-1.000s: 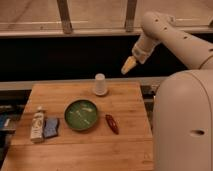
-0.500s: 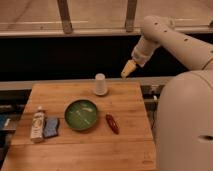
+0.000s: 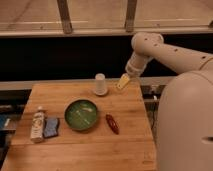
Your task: Move the arm in a circular motion
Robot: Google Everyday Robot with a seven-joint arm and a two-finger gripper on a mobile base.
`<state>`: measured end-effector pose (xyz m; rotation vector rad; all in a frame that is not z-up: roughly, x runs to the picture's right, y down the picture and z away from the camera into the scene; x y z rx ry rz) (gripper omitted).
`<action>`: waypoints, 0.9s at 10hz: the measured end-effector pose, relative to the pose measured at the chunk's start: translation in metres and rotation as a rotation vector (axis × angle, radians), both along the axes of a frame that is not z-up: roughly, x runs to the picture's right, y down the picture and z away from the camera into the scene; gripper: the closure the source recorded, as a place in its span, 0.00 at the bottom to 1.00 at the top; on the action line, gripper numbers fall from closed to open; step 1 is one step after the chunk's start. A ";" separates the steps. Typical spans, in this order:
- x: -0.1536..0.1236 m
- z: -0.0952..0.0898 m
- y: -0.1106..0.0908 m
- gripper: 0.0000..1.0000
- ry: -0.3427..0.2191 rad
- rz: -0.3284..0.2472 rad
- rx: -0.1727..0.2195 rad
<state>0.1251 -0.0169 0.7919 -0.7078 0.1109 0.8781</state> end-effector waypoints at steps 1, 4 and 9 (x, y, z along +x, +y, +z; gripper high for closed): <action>0.000 0.010 0.008 0.20 0.014 -0.006 -0.022; 0.005 0.041 0.006 0.20 0.047 -0.006 -0.046; -0.058 0.056 -0.034 0.20 -0.064 -0.041 -0.013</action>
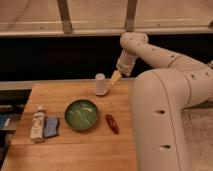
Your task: Move the arm in a circular motion
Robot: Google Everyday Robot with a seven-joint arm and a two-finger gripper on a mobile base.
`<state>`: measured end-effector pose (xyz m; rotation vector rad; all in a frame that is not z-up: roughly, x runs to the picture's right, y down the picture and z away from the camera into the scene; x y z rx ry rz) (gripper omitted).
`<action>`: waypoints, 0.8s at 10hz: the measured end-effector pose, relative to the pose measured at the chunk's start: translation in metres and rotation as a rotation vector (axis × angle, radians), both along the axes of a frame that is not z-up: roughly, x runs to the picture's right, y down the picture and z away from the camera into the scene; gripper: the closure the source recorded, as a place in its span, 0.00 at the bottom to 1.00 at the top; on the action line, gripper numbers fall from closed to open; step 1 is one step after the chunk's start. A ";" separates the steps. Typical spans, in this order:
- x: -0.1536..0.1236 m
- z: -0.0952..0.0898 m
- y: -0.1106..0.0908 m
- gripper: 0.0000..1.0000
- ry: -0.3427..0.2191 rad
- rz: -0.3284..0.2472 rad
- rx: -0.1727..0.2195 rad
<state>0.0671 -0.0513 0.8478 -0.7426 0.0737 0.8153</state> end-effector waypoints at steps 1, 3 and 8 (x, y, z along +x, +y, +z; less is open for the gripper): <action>-0.030 -0.006 0.001 0.20 -0.050 -0.027 0.005; -0.060 -0.024 0.017 0.20 -0.106 -0.070 0.000; -0.074 -0.092 0.089 0.20 -0.107 -0.126 -0.036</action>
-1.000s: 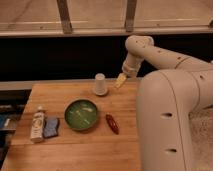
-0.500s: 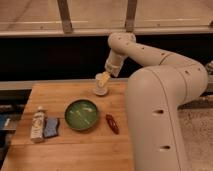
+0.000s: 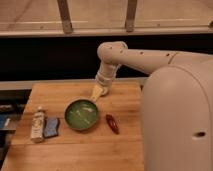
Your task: Move the arm in a circular motion
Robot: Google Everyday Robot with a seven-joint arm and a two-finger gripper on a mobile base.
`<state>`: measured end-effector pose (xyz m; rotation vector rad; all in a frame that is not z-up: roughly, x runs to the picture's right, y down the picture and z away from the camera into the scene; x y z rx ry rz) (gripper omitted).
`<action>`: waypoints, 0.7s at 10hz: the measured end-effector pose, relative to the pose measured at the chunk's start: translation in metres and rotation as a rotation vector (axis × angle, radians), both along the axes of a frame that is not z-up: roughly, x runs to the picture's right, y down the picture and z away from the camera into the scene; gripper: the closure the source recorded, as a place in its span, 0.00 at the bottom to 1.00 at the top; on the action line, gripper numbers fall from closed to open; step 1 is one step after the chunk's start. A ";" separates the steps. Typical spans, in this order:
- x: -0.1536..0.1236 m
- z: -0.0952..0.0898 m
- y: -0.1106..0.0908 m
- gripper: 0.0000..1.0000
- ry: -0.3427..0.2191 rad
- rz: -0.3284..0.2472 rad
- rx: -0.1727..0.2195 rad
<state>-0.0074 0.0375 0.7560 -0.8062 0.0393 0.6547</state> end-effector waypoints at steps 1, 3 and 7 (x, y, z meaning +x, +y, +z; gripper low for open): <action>0.017 -0.008 0.010 0.20 0.027 0.012 -0.010; 0.065 -0.021 0.027 0.20 0.116 0.068 -0.024; 0.172 -0.019 0.025 0.20 0.316 0.199 -0.034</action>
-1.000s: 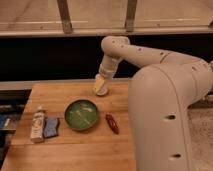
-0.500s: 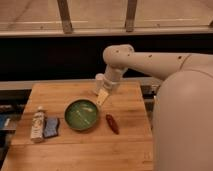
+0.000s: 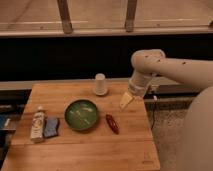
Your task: Move the arm in a circular motion
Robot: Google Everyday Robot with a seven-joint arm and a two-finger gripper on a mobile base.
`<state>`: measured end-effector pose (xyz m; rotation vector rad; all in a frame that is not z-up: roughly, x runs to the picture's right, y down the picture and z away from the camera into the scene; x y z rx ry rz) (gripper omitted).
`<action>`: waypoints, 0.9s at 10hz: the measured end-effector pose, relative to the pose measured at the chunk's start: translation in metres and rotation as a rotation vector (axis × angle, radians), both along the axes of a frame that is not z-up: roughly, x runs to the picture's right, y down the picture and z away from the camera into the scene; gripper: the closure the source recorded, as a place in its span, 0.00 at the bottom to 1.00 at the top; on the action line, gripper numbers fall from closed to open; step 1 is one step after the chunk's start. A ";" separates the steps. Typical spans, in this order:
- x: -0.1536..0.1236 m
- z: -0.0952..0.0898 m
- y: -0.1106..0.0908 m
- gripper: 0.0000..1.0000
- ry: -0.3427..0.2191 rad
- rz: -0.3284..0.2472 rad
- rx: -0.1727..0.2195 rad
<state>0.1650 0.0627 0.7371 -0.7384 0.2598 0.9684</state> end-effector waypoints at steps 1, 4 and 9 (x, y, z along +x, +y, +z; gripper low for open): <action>0.020 0.006 -0.009 0.20 0.022 0.007 0.006; 0.050 0.023 -0.038 0.20 0.052 -0.005 0.013; 0.002 0.064 -0.099 0.20 0.017 -0.068 0.029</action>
